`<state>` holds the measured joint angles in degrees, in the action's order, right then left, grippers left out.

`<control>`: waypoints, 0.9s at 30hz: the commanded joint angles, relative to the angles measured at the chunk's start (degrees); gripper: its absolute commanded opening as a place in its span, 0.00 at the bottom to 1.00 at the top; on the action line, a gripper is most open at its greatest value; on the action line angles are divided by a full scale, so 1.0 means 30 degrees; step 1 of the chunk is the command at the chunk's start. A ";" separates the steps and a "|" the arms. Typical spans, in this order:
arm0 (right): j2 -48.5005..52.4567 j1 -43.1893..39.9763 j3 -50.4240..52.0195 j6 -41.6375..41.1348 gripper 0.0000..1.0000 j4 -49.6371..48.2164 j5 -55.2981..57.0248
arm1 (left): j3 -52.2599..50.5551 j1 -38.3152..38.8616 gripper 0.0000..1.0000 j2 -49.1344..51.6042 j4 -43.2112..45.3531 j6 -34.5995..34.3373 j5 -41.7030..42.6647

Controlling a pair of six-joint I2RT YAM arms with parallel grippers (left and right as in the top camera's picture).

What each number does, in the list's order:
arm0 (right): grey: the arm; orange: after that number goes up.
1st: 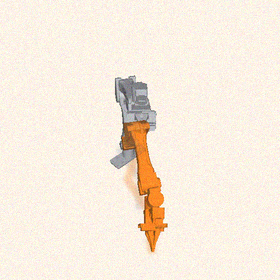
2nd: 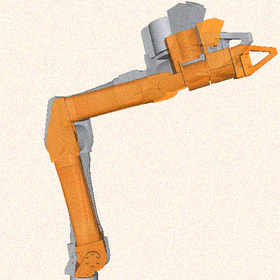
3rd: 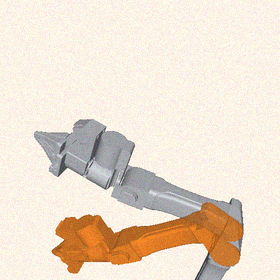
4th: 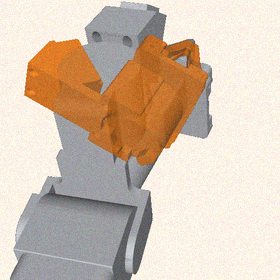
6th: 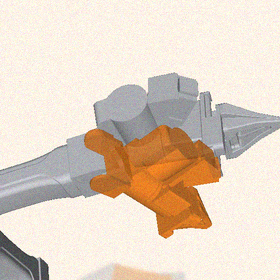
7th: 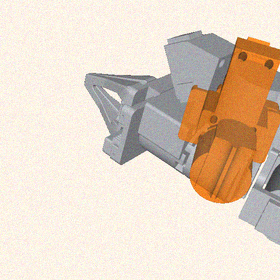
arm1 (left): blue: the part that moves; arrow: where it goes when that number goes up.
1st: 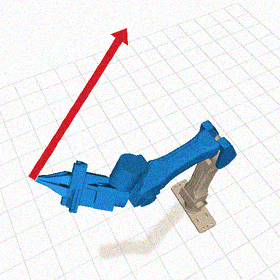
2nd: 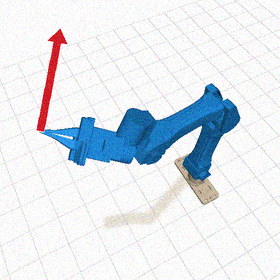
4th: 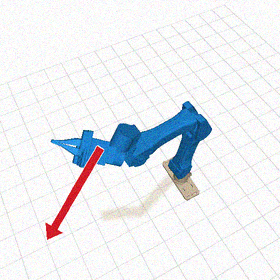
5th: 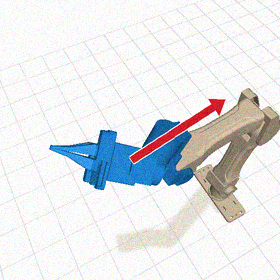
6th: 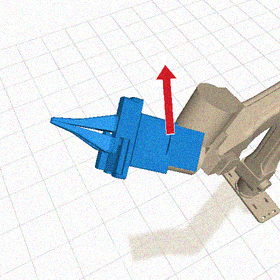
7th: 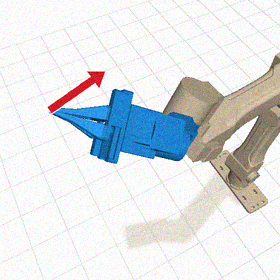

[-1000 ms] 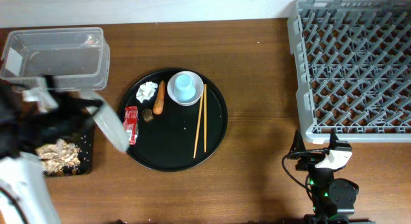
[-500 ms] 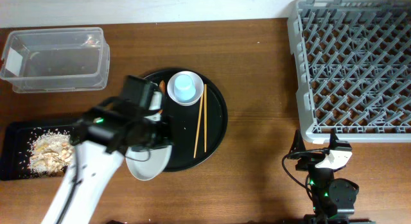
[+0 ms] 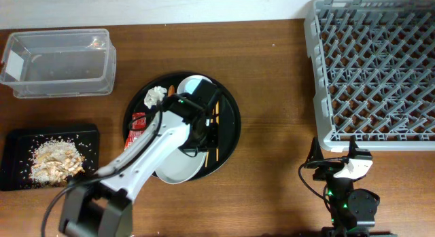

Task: Sort waste into correct bins and load items into the dishwasher rack
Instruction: 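Return the empty plate to the round tray and release it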

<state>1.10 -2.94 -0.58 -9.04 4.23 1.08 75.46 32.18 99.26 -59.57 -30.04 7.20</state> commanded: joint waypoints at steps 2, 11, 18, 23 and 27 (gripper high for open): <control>-0.0124 0.0102 0.0066 -0.0153 0.98 0.0168 0.0306 | -0.0146 0.0022 0.01 0.0743 0.0743 -0.0029 -0.0794; -0.0124 0.0102 0.0066 -0.0153 0.98 0.0168 0.0313 | -0.0153 0.0022 0.01 0.1020 0.1698 0.0109 -0.3381; -0.0124 0.0102 0.0066 -0.0153 0.98 0.0168 0.0313 | -0.0160 0.0372 0.01 0.2259 0.1647 0.0095 -0.3191; -0.0124 0.0102 0.0066 -0.0153 0.98 0.0168 0.0313 | -0.0153 0.0357 0.22 0.2266 0.1508 0.0102 -0.2739; -0.0124 0.0102 0.0066 -0.0153 0.98 0.0168 0.0306 | 0.0262 0.0350 0.27 0.2259 0.0954 0.0102 -0.1668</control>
<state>1.10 -2.94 -0.58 -9.08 4.23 1.08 75.31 33.15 105.62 -55.48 -29.85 -0.38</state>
